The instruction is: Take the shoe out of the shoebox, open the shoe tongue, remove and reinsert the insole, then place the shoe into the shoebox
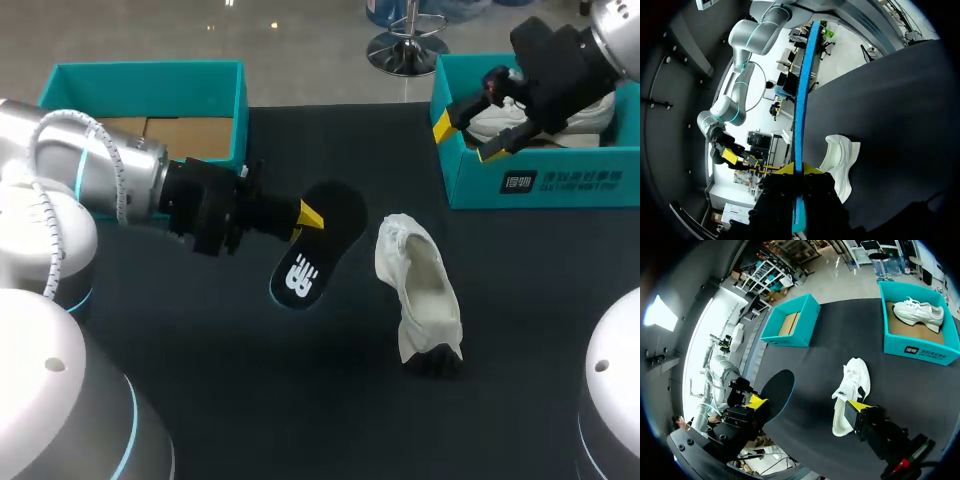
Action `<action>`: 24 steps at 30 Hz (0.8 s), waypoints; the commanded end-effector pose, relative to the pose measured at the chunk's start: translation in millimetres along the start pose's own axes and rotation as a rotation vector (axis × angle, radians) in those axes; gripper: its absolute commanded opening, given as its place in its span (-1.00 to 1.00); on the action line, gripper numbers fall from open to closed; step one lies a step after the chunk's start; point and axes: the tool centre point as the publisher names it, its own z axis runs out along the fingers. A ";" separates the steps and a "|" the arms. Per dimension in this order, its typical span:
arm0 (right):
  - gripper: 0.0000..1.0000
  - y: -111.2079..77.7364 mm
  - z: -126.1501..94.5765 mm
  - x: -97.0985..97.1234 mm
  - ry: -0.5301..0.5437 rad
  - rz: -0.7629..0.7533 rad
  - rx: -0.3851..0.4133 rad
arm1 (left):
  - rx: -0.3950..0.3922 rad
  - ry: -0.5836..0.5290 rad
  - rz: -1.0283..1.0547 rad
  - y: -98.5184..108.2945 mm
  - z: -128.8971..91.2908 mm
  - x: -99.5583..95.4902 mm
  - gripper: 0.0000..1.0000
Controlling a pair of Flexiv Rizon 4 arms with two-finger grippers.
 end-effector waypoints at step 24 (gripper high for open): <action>1.00 -49.3 -32.4 -51.7 -0.189 -0.287 0.074 | -0.010 0.011 -0.001 -8.6 -8.5 -3.2 -1.00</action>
